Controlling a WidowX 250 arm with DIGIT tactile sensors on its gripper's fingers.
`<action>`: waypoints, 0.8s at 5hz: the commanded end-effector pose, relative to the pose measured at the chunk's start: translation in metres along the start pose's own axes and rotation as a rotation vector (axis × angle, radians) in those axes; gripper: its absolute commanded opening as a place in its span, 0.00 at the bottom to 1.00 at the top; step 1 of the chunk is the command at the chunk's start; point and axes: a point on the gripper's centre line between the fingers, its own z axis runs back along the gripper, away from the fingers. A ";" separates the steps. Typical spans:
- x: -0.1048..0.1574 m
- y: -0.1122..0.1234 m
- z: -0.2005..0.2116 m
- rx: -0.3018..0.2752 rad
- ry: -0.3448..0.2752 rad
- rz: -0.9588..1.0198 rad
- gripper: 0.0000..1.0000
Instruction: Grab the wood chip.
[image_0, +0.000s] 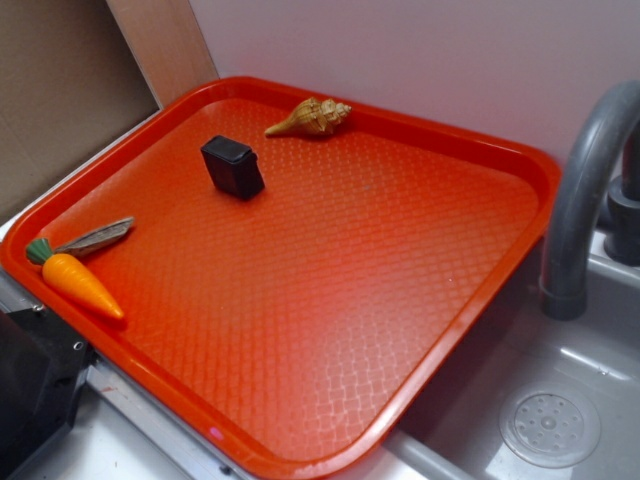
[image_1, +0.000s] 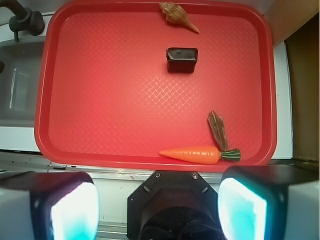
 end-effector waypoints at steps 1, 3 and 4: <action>0.000 0.000 0.000 0.000 0.000 0.000 1.00; 0.021 0.053 -0.050 -0.046 0.005 0.018 1.00; 0.032 0.072 -0.076 -0.022 -0.004 0.017 1.00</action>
